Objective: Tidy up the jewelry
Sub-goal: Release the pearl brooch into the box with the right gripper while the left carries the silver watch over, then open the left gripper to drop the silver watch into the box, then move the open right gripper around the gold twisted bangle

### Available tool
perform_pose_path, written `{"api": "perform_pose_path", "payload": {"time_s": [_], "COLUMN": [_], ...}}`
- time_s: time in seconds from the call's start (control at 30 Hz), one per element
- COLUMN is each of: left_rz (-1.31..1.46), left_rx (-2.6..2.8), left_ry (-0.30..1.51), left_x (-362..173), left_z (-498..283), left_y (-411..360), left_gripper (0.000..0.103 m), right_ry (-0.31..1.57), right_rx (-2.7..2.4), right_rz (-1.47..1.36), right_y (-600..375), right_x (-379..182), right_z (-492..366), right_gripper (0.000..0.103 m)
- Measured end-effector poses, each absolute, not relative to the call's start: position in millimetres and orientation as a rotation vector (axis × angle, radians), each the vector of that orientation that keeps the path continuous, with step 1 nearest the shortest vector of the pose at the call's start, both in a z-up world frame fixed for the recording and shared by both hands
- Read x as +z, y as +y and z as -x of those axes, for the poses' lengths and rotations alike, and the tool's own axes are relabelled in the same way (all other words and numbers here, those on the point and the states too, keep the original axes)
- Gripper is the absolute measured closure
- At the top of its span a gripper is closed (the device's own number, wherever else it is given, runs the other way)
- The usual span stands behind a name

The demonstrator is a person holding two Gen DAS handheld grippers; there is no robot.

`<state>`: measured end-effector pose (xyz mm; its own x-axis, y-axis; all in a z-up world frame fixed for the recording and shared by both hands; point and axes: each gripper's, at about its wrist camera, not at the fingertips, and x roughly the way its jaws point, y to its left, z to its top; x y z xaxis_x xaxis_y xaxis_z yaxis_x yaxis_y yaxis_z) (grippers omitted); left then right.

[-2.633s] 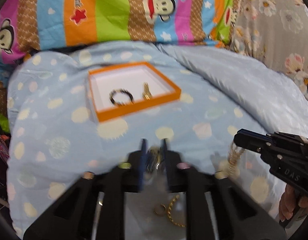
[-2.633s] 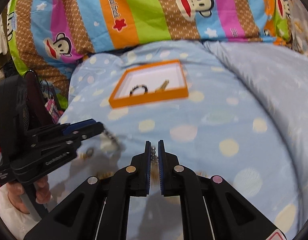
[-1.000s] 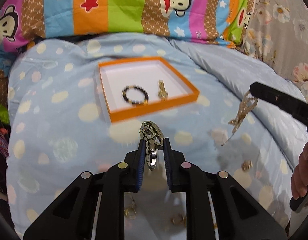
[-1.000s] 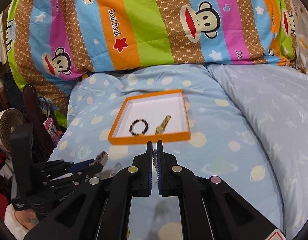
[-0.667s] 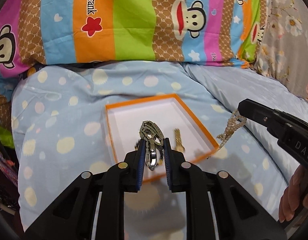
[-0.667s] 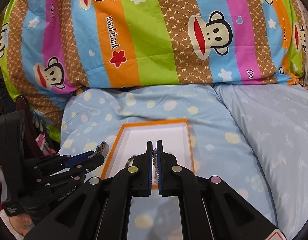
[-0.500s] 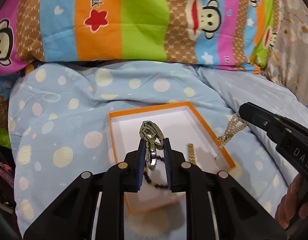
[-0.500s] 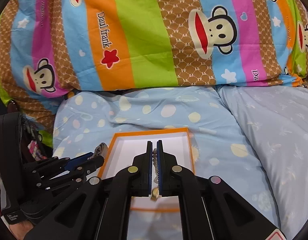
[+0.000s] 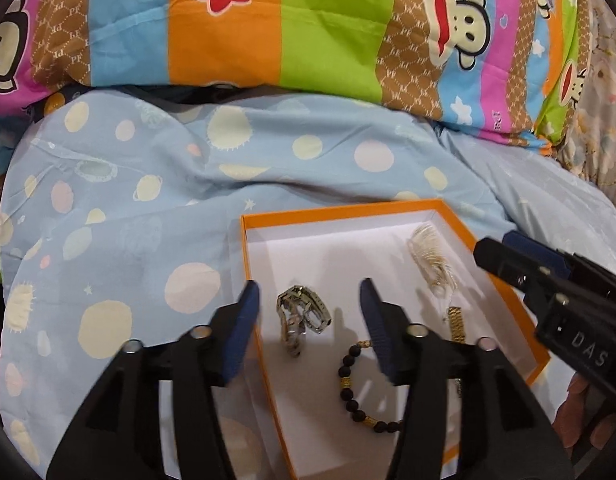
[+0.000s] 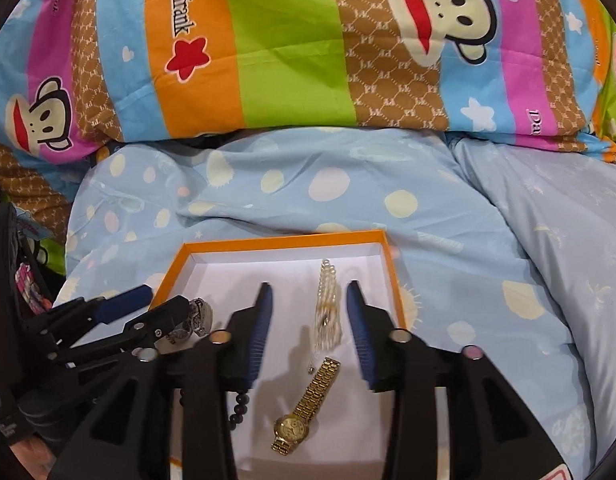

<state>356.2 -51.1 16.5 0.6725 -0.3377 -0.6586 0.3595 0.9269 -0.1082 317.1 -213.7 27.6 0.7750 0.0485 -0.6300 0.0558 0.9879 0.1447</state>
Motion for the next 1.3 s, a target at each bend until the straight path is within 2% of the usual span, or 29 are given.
{"api": "perform_pose_path", "payload": {"time_s": [0.17, 0.27, 0.37, 0.7, 0.97, 1.13, 1.3], "left_rz": [-0.032, -0.065, -0.072, -0.073, -0.057, 0.025, 0.097], "left_rx": [-0.384, -0.349, -0.337, -0.313, -0.232, -0.222, -0.224], "left_ry": [0.676, 0.637, 0.624, 0.716, 0.795, 0.792, 0.824], "left_x": [45, 62, 70, 41, -3, -2, -8], "left_z": [-328, -295, -258, -135, -85, -78, -80], "left_y": [-39, -24, -8, 26, 37, 55, 66], "left_gripper": [0.043, 0.041, 0.034, 0.031, 0.031, 0.029, 0.027], "right_ry": [0.638, 0.6, 0.577, 0.658, 0.795, 0.843, 0.878], "right_rx": [0.005, 0.011, 0.019, -0.032, 0.034, 0.034, 0.027], "right_rz": [-0.232, -0.265, -0.299, -0.269, -0.221, -0.207, -0.218], "right_y": [-232, -242, -248, -224, -169, -146, -135], "right_x": [50, 64, 71, 42, 1, -8, -13], "right_z": [-266, -214, -158, -19, 4, -8, -24], "right_gripper": [0.059, 0.054, 0.05, 0.049, 0.049, 0.049, 0.053]}}
